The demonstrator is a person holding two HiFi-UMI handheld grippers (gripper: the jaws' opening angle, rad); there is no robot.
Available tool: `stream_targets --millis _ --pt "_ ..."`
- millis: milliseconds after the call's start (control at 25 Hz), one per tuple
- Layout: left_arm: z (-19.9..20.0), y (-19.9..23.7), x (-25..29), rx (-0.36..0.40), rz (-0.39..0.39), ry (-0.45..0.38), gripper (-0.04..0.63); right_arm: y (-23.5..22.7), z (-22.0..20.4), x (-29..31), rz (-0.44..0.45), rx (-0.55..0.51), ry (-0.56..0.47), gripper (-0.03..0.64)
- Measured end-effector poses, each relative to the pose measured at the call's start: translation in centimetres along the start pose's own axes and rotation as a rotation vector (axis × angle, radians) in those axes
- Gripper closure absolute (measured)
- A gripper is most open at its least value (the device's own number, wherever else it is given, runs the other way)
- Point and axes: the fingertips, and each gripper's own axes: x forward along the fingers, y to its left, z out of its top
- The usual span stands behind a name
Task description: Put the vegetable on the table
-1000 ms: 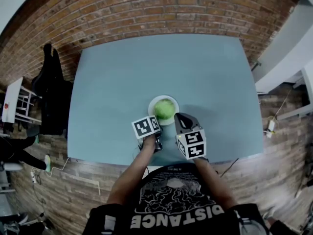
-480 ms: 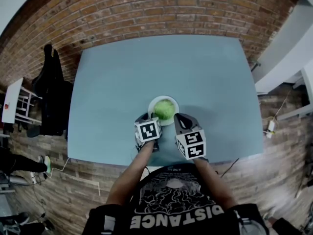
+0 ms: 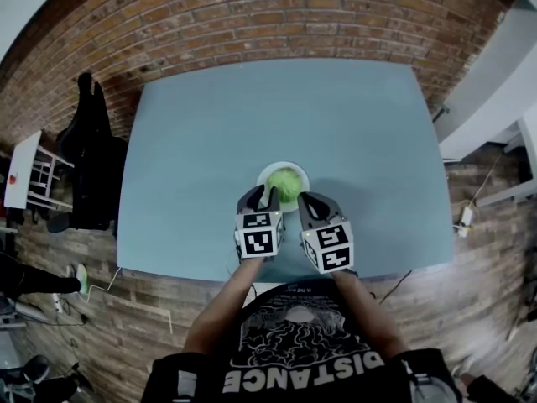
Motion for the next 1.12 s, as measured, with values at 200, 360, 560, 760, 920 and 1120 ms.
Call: stream_targets --millis 200,360,560,760,920,1120 --pt "1.0 -2.5 -0.9 0.031 -0.106 -0.035 0.494 0.2 0.3 -0.1 0.001 0.002 -0.006 0.607" --pt "1.5 -2.8 -1.7 0.067 -0.099 -0.074 0.495 0.7 0.4 -0.3 0.005 0.009 -0.014 0.607" --pt "1.7 -2.8 -2.8 0.073 -0.087 -0.114 0.572 1.1 0.7 -0.8 0.001 0.005 -0.026 0.607" --pt "1.8 -3.4 -3.5 0.067 -0.109 -0.140 0.572 1.4 0.6 -1.3 -0.004 0.002 -0.032 0.607" --pt "1.3 -3.8 -4.2 0.083 -0.120 -0.136 0.595 1.9 0.7 -1.8 -0.010 -0.002 -0.043 0.607" --pt "1.1 -4.6 -5.1 0.098 -0.133 -0.145 0.595 2.2 0.9 -2.5 -0.015 -0.008 -0.063 0.607"
